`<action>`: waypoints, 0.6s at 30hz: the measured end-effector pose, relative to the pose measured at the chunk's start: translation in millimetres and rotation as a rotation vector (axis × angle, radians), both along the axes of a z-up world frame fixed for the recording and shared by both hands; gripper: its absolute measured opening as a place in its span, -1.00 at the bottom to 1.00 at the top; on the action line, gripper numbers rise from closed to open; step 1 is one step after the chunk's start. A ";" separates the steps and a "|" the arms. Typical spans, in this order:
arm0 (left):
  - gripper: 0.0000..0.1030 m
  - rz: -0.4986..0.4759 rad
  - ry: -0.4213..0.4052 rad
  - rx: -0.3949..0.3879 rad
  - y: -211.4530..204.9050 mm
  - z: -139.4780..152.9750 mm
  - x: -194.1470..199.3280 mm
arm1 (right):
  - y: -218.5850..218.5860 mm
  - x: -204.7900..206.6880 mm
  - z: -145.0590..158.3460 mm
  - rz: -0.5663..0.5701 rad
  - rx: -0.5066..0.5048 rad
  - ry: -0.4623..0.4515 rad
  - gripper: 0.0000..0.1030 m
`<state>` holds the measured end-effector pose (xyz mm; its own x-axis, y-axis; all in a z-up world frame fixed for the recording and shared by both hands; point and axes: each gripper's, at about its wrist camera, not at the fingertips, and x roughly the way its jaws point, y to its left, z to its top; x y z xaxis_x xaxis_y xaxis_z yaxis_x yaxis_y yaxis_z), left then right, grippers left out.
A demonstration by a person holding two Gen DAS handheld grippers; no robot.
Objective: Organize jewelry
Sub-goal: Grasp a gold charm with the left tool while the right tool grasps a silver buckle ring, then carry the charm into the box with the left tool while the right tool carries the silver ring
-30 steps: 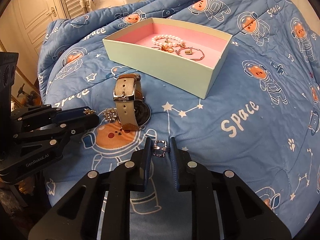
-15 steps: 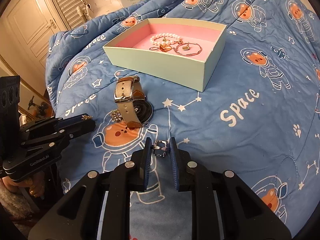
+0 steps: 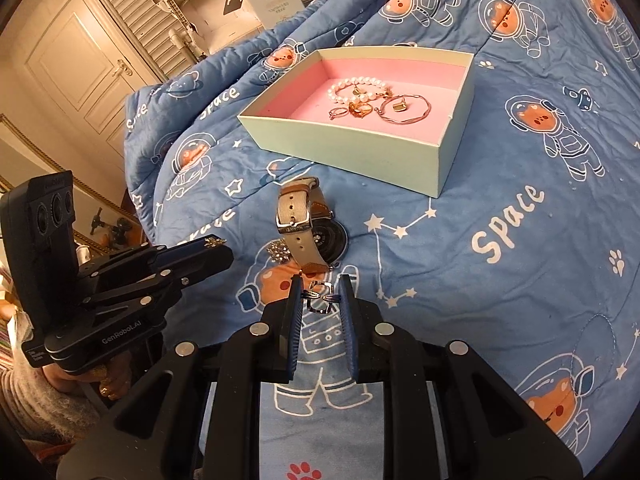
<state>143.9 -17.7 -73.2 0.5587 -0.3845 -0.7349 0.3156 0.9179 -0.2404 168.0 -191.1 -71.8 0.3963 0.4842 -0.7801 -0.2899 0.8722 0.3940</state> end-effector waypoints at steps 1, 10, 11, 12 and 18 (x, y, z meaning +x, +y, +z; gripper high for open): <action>-0.63 -0.004 0.001 -0.005 -0.1 1.7 2.5 | 0.0 1.6 2.4 0.002 0.009 0.000 -0.64; -0.63 -0.020 -0.018 -0.010 1.2 26.2 36.3 | 4.7 20.1 26.4 0.038 -0.012 -0.054 -0.64; -0.63 -0.023 -0.019 -0.008 1.1 28.7 40.7 | 4.6 21.9 28.6 0.041 -0.017 -0.060 -0.64; -0.63 -0.024 -0.020 -0.005 0.7 31.3 45.3 | 5.4 24.2 30.1 0.043 -0.022 -0.065 -0.64; -0.63 -0.035 -0.010 0.013 -3.2 38.3 71.1 | 8.4 40.5 38.9 0.059 -0.061 -0.099 -0.64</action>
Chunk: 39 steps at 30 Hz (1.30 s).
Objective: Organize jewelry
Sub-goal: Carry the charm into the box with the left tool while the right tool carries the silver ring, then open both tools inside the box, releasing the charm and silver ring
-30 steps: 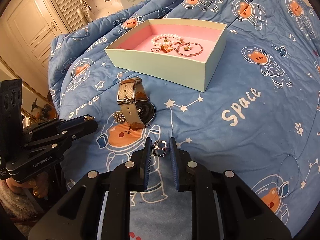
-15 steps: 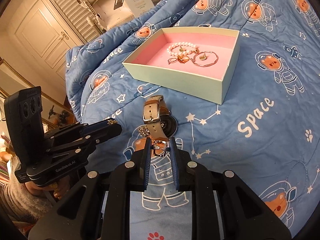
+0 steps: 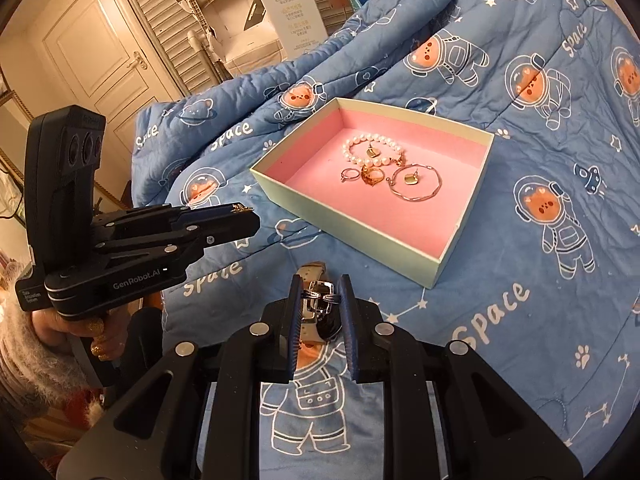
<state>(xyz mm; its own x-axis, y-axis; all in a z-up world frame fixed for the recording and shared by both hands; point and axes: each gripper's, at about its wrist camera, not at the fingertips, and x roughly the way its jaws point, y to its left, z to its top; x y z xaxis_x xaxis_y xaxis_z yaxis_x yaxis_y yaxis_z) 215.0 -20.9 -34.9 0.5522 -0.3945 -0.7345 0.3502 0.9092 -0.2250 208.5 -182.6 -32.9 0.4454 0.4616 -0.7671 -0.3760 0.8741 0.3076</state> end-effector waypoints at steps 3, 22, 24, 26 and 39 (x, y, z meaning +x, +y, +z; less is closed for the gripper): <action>-0.63 0.001 0.006 0.013 -1.8 1.0 12.7 | 0.8 10.1 4.5 0.000 -0.020 -0.023 -0.64; -0.63 -0.015 0.118 0.146 -19.0 -12.5 98.5 | 19.0 86.2 -12.2 0.053 -0.146 0.004 -0.63; -0.63 -0.010 0.131 0.154 -18.4 -15.6 103.2 | 18.4 95.0 -16.3 0.051 -0.129 0.034 -0.63; -0.63 -0.014 0.156 0.153 -17.9 -19.2 108.1 | 18.9 102.3 -21.1 0.056 -0.116 0.067 -0.64; -0.63 -0.031 0.227 0.238 -28.8 -34.6 125.9 | 23.2 126.2 -43.3 0.060 -0.162 0.147 -0.63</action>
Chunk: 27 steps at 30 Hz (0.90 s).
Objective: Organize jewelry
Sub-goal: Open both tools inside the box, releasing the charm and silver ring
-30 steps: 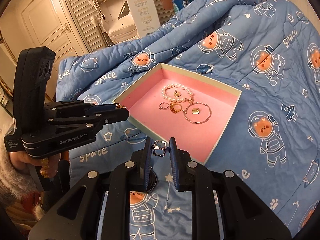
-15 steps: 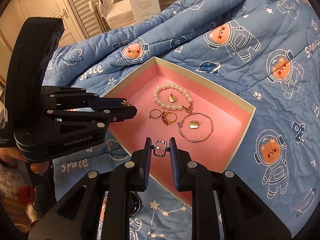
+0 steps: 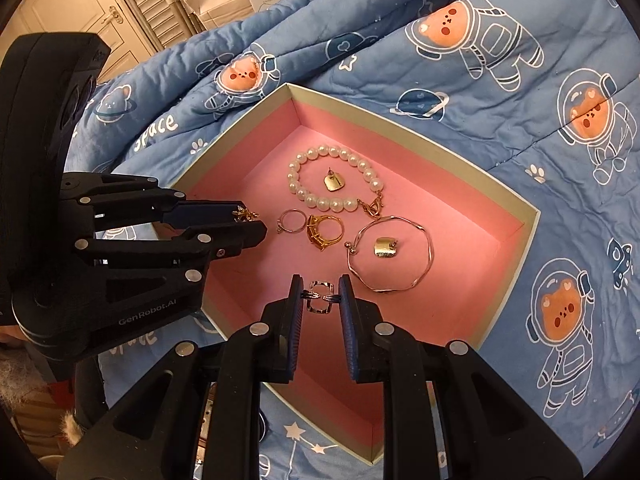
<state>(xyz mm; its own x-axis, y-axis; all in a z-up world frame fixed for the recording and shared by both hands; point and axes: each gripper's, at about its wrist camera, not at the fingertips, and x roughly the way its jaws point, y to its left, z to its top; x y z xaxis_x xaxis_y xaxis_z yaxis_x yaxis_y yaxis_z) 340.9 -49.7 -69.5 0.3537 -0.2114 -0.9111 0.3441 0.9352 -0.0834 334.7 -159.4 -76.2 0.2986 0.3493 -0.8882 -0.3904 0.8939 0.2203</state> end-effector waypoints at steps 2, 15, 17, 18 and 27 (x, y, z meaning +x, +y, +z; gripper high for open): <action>-0.63 -0.005 -0.002 0.022 -2.6 -0.6 1.8 | 1.3 2.3 -3.0 0.004 -0.019 0.005 -0.63; -0.60 -0.027 -0.019 0.084 -10.6 -8.9 -1.6 | 11.5 11.4 -16.5 0.023 -0.100 0.005 -0.63; -0.56 -0.025 -0.018 0.074 -10.2 -8.1 -1.0 | 11.2 12.8 -18.2 0.026 -0.098 0.003 -0.63; -0.50 -0.021 -0.020 0.072 -9.6 -7.3 -0.8 | 11.4 12.9 -18.4 0.028 -0.100 0.001 -0.63; -0.08 0.002 -0.075 0.037 -0.7 14.9 -6.4 | 8.4 13.7 -19.0 0.042 -0.091 -0.012 -0.42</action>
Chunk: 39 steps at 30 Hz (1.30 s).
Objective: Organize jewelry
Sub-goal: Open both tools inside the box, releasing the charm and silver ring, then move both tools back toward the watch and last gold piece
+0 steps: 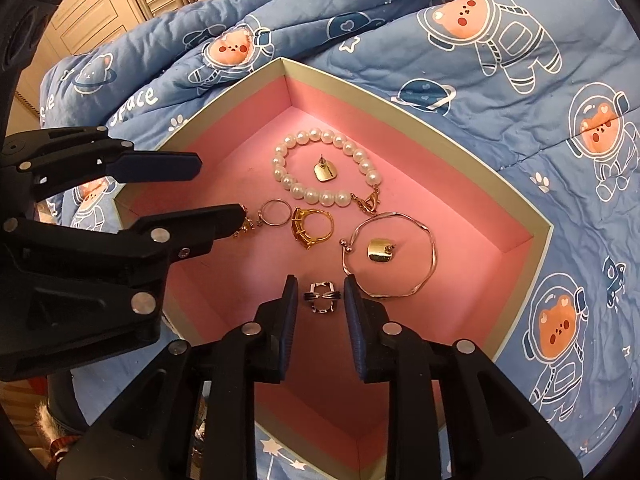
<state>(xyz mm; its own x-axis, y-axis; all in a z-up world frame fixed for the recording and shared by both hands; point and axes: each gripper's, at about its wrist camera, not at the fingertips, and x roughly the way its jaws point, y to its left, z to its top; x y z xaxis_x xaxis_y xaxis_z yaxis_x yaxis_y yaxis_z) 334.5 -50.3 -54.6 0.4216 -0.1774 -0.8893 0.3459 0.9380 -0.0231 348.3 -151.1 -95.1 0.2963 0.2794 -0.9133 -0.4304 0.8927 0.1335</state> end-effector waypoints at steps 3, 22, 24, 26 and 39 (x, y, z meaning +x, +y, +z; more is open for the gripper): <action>0.21 0.024 -0.036 -0.018 5.5 12.2 -6.9 | -0.4 -0.8 5.9 -0.010 0.004 -0.021 -0.22; 0.77 0.155 -0.163 -0.246 60.8 27.4 -96.3 | -11.1 -86.5 66.2 -0.117 0.136 -0.185 -0.01; 0.78 0.168 -0.166 -0.243 66.2 20.4 -108.9 | -14.7 -99.1 68.3 -0.125 0.134 -0.201 0.00; 0.79 0.186 -0.167 -0.240 70.7 13.3 -120.1 | -17.1 -110.2 67.7 -0.133 0.140 -0.204 0.01; 0.79 0.230 -0.223 -0.225 78.0 -11.1 -180.7 | -15.7 -156.0 42.8 -0.151 0.177 -0.175 0.01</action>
<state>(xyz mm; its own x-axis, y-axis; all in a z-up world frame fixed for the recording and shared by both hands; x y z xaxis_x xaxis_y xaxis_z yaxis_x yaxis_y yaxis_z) 153.9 27.7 -65.7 0.6513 -0.2355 -0.7213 0.1465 0.9717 -0.1850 192.3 -166.8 -52.3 0.4957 0.3704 -0.7856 -0.3249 0.9179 0.2277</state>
